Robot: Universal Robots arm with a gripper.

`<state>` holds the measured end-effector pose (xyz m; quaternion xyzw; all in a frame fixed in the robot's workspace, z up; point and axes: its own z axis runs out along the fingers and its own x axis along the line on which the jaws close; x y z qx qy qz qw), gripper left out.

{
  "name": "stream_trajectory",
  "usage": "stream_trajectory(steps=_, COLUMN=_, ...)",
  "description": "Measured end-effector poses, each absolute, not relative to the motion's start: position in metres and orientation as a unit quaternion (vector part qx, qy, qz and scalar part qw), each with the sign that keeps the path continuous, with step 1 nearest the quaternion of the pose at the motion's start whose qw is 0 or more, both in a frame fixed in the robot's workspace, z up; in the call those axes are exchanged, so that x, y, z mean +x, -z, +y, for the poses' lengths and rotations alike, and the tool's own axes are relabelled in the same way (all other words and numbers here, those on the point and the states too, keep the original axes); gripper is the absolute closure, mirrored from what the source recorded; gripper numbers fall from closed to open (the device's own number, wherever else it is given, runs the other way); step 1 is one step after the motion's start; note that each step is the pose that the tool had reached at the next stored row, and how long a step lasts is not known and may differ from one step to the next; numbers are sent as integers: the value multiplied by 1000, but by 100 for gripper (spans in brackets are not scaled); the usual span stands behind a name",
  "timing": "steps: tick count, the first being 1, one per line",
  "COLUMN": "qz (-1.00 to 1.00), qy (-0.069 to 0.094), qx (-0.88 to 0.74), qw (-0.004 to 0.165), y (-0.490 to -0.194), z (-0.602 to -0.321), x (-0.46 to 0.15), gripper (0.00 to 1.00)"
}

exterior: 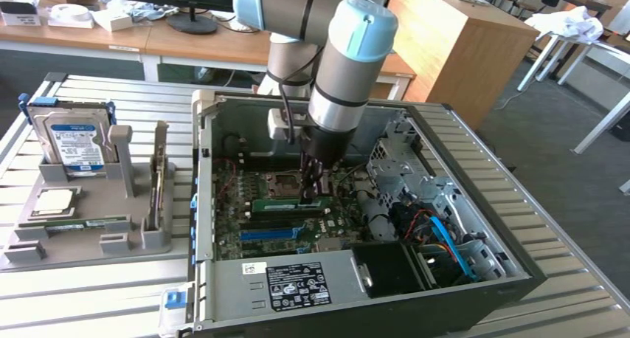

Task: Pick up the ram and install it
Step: 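Insert the ram into the slot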

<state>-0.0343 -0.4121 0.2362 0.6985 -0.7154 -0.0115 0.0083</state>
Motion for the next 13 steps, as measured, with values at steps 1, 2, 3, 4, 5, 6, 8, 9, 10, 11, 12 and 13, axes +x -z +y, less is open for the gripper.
stream_trajectory(steps=1, qz=-715, qy=11, qx=699, qw=8, y=-236, z=-412, x=-34, gripper=89)
stream_trajectory(steps=2, qz=-715, qy=11, qx=699, qw=8, y=-236, z=-412, x=-34, gripper=89)
stream_trajectory(steps=3, qz=-715, qy=11, qx=699, qw=8, y=-236, z=-412, x=-34, gripper=89)
stream_trajectory(steps=4, qz=-715, qy=11, qx=699, qw=8, y=-236, z=-412, x=-34, gripper=89)
stream_trajectory(steps=5, qz=-715, qy=11, qx=699, qw=8, y=-236, z=-412, x=-34, gripper=89)
stream_trajectory(steps=6, qz=-715, qy=12, qx=699, qw=8, y=-235, z=-412, x=-34, gripper=89)
stream_trajectory(steps=8, qz=-715, qy=12, qx=699, qw=8, y=-235, z=-412, x=-34, gripper=89)
stream_trajectory(steps=9, qz=-715, qy=12, qx=699, qw=8, y=-235, z=-412, x=-34, gripper=89)
stream_trajectory(steps=10, qz=-715, qy=11, qx=699, qw=8, y=-235, z=-412, x=-34, gripper=89)
stream_trajectory(steps=11, qz=-715, qy=12, qx=699, qw=8, y=-235, z=-412, x=-34, gripper=89)
stream_trajectory(steps=12, qz=-715, qy=12, qx=699, qw=8, y=-235, z=-412, x=-34, gripper=89)
stream_trajectory(steps=13, qz=-715, qy=12, qx=699, qw=8, y=-235, z=-413, x=-34, gripper=89)
